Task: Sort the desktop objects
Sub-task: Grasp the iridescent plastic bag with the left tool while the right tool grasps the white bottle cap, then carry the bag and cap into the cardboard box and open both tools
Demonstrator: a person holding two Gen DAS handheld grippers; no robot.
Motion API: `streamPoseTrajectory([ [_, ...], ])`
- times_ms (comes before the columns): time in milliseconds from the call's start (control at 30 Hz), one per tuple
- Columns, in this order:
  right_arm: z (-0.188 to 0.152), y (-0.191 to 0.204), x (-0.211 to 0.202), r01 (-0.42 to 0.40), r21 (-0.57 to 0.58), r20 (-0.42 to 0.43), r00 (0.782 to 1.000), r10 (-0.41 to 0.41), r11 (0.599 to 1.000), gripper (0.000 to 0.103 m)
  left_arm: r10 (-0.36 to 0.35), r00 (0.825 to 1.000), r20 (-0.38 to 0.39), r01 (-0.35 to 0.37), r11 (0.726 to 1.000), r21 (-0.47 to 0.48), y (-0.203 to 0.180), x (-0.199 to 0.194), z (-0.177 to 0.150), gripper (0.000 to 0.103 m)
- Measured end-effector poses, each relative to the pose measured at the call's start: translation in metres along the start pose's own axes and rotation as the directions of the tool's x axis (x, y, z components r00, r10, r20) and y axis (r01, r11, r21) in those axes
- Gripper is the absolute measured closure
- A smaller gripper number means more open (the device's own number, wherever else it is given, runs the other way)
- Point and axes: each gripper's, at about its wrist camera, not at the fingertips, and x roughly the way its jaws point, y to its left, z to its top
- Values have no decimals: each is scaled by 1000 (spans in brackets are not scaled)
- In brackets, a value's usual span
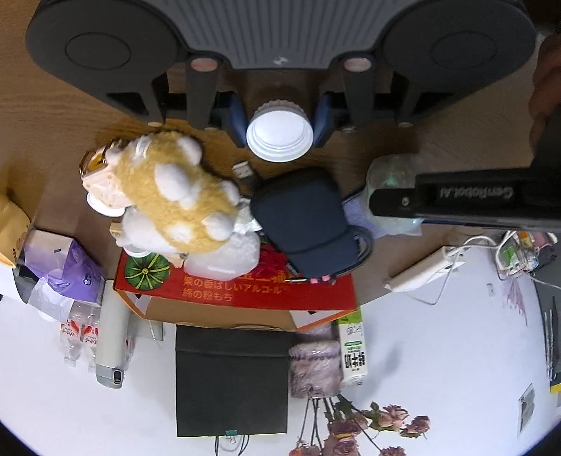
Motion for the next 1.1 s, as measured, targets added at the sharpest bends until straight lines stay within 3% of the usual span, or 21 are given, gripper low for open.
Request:
streamPoseTrajectory([
  [133, -13, 13, -26, -14, -29, 27, 1000, 15, 999, 64, -24, 1000, -5, 24, 1000, 4, -5, -28, -15, 57],
  [267, -26, 19, -55, 23, -55, 63, 998, -19, 998, 64, -41, 999, 4, 41, 999, 22, -13, -53, -30, 57],
  [500, -20, 10, -92, 41, -19, 133, 990, -39, 999, 64, -11, 998, 62, 9, 1000, 29, -14, -83, -31, 57],
  [700, 36, -16, -93, 8, 52, 221, 975, -19, 999, 64, -11, 985, 173, 13, 1000, -6, -2, -78, 37, 57],
  [833, 96, -40, -71, 10, 47, 242, 970, -21, 999, 64, -39, 980, 194, 39, 999, 7, 9, -44, 109, 57],
  [967, 177, -68, -24, -25, 11, 206, 978, 22, 1000, 64, -73, 987, 143, 81, 996, -46, 27, 30, 186, 57],
  [1100, 259, -89, 67, -78, 8, 71, 994, 77, 997, 64, -18, 1000, 5, 18, 1000, -18, 29, 141, 249, 57],
])
